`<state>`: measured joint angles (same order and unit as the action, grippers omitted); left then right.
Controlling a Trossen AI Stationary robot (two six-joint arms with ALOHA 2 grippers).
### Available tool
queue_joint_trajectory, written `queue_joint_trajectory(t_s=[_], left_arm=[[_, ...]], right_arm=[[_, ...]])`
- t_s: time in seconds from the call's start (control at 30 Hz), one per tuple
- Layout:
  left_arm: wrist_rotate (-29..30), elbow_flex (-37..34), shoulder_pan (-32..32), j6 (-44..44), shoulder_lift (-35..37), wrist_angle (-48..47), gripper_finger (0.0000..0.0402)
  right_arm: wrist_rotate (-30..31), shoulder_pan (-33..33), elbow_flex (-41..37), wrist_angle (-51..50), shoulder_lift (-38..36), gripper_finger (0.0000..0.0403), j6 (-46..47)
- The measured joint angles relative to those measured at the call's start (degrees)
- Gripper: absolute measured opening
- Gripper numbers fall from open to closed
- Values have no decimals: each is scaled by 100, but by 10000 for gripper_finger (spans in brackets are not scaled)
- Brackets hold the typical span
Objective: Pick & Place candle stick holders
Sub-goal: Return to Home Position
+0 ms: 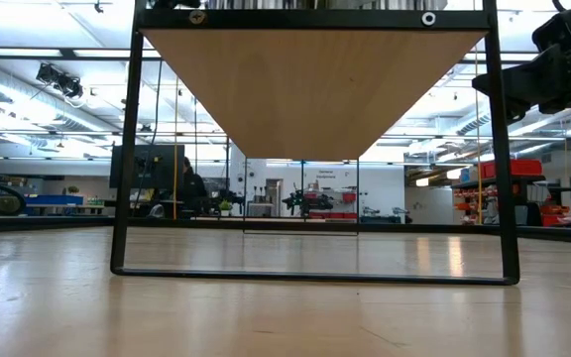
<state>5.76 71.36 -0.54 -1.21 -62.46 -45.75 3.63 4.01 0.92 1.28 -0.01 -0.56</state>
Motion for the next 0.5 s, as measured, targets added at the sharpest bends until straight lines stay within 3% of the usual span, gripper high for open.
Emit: queue_joint_trajectory(t_s=[0.2, 0.5], left_arm=[[-453, -1188, 206, -108, 727, 1061, 2], [-1019, -3191, 575, -118, 1690, 3403, 2]], right_arm=[[-3, 2, 1, 0, 0, 27, -2], [-3, 2, -1, 0, 0, 27, 0]])
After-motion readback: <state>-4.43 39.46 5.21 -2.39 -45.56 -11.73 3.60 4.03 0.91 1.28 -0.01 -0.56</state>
